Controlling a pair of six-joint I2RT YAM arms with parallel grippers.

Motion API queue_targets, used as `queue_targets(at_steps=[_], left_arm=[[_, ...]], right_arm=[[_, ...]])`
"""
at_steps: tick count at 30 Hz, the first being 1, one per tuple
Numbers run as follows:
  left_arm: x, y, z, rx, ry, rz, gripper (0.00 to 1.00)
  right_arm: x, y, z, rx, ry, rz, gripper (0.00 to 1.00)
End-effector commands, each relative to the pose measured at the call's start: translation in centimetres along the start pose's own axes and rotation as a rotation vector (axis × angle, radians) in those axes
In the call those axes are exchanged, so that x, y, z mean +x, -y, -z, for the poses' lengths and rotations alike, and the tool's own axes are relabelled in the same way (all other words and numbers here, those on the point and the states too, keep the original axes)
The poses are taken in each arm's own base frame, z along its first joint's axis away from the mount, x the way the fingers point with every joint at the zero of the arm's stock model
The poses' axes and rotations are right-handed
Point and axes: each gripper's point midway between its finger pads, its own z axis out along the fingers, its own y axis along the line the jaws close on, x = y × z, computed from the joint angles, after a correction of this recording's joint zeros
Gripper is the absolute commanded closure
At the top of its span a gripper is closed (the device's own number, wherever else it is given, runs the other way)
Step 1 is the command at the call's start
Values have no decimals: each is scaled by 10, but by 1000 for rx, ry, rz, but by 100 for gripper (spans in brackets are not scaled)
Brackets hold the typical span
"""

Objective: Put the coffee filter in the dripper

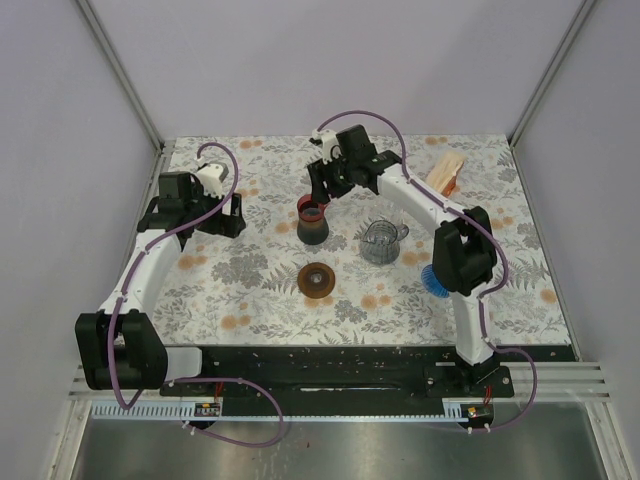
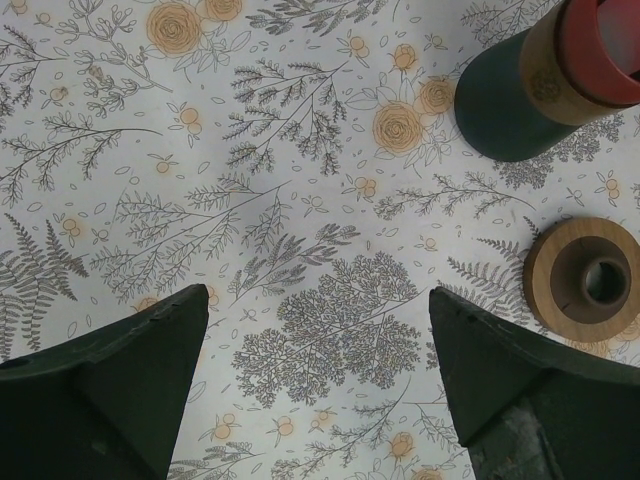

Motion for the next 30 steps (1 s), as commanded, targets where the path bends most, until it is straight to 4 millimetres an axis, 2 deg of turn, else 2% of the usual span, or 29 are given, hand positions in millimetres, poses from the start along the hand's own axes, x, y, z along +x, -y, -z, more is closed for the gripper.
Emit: queue_targets(at_steps=[1, 9, 13, 20, 26, 30], left_arm=[[-23, -5, 5, -24, 52, -4, 5], [-23, -6, 5, -25, 52, -2, 5], [-23, -5, 7, -24, 52, -4, 5], [-24, -4, 7, -21, 54, -4, 5], [-23, -3, 8, -18, 51, -5, 5], [-24, -3, 8, -15, 52, -7, 5]], right_arm=[[-6, -14, -4, -59, -1, 51, 37], [7, -28, -22, -106, -48, 86, 71], [11, -40, -21, -123, -58, 106, 82], [26, -64, -19, -142, -86, 109, 84], [29, -70, -21, -115, -92, 56, 84], [30, -75, -19, -116, -95, 36, 75]])
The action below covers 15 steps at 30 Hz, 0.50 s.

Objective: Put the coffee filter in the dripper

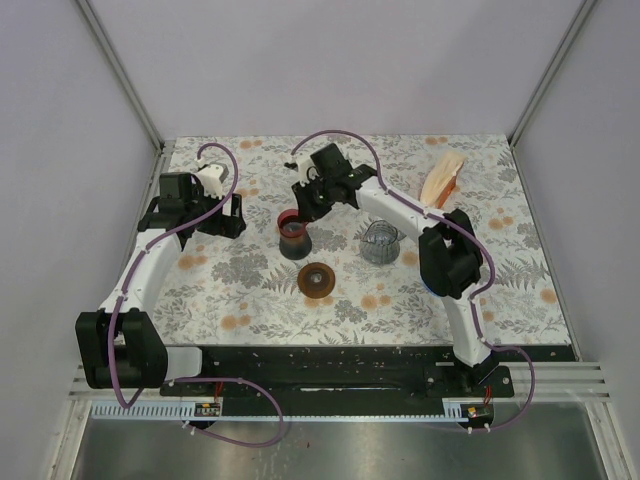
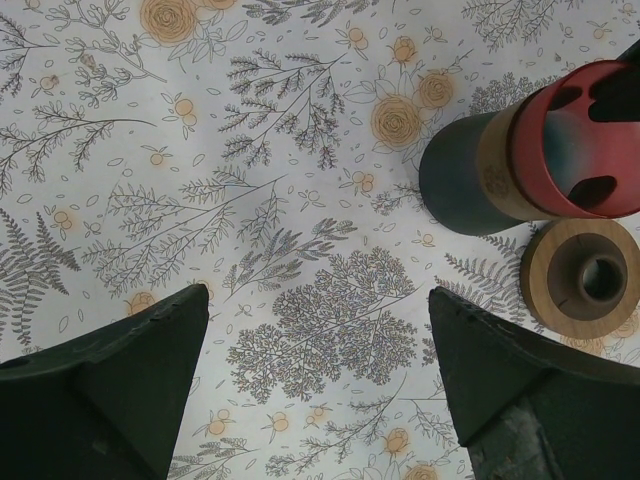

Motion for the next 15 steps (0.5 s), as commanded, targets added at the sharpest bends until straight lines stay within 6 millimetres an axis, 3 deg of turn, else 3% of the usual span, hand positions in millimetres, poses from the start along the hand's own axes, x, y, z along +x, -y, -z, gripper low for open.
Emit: queue_targets(at_steps=[1, 6, 11, 15], left_arm=[[-27, -2, 10, -14, 68, -22, 5], [-28, -2, 10, -10, 70, -26, 5], [-29, -1, 13, -8, 73, -32, 5], [-29, 0, 15, -8, 76, -39, 5]], right_arm=[[-8, -14, 15, 7, 21, -33, 71], [-23, -22, 36, 3, 55, -19, 51], [-56, -23, 81, 84, 158, 59, 33], [-65, -1, 116, 211, 218, 53, 19]])
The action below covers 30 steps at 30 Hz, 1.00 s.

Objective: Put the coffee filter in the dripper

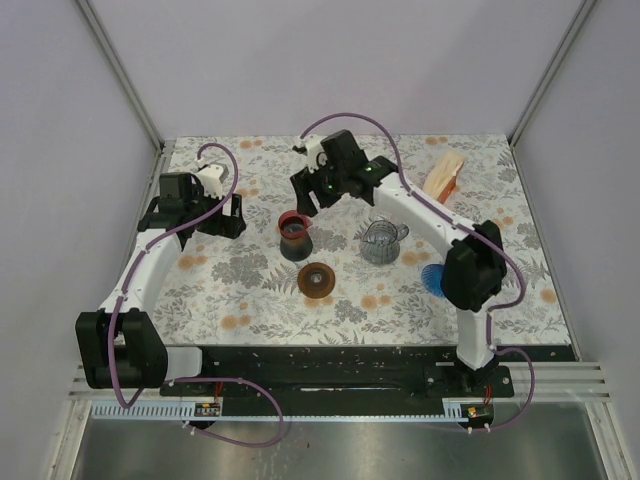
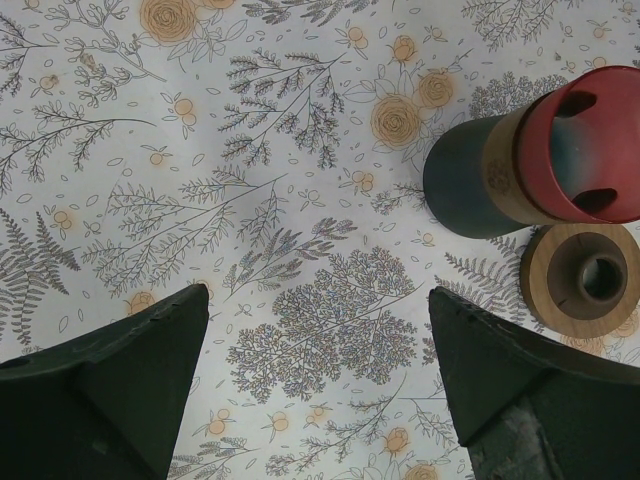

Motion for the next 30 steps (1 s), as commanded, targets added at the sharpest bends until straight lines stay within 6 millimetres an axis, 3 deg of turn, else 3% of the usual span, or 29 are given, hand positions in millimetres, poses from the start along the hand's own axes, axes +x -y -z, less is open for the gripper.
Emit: queue_targets(at_steps=[1, 4, 10, 15, 20, 24, 30], left_arm=[[-28, -1, 15, -12, 78, -39, 5], [-28, 1, 15, -8, 78, -38, 5], [-28, 1, 17, -4, 82, -38, 5], [-27, 1, 16, -1, 80, -37, 5], [-26, 2, 15, 2, 77, -38, 5], [-26, 2, 16, -1, 78, -39, 5], [-27, 2, 16, 1, 79, -39, 5]], right_arm=[[-44, 22, 69, 156, 169, 27, 16], [-35, 67, 93, 233, 207, -118, 11], [18, 166, 133, 433, 258, -408, 6], [76, 215, 130, 473, 200, -615, 9], [98, 223, 103, 408, 156, -688, 16], [101, 224, 85, 355, 139, -712, 23], [94, 212, 65, 210, 130, -727, 53]])
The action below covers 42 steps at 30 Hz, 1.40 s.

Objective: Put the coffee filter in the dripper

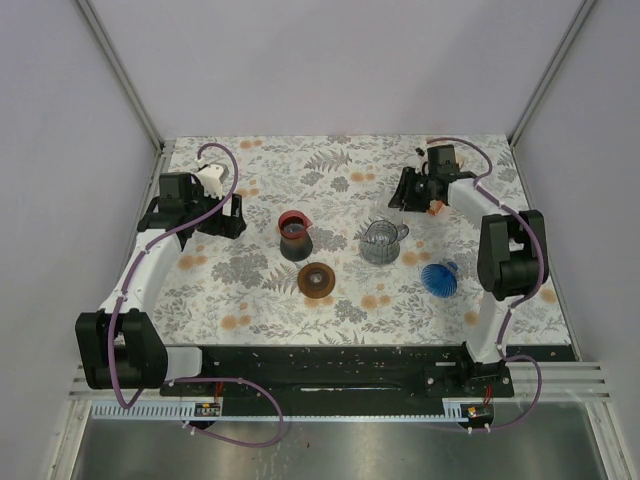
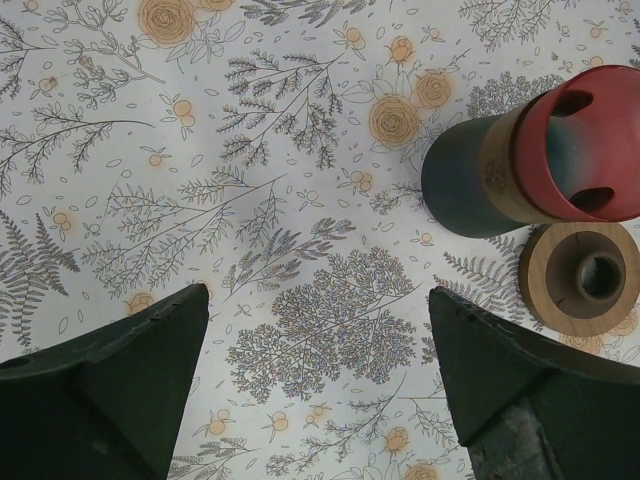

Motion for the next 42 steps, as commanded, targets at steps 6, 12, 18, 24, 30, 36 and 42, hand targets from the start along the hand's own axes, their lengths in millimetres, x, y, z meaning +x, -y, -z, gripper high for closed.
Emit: queue_targets(at_steps=[6, 12, 18, 24, 30, 36, 42], left_arm=[[-26, 2, 16, 0, 74, -38, 5], [-31, 3, 22, 1, 86, -49, 5], [-50, 5, 43, -11, 94, -83, 5], [-81, 18, 78, 8, 153, -132, 5], [-112, 48, 112, 118, 220, -131, 3], [-133, 120, 145, 364, 305, -263, 1], [-131, 147, 134, 479, 310, -422, 4]], right_arm=[[-34, -50, 3, -215, 26, 64, 92], [-78, -94, 49, -303, 180, 313, 100], [-85, -174, 113, -279, 473, 1041, 100], [-24, -235, 171, -505, 669, 1734, 100], [18, -258, 194, -621, 595, 2062, 100], [45, -267, 187, -613, 446, 2263, 100], [54, -279, 175, -566, 420, 2373, 100]])
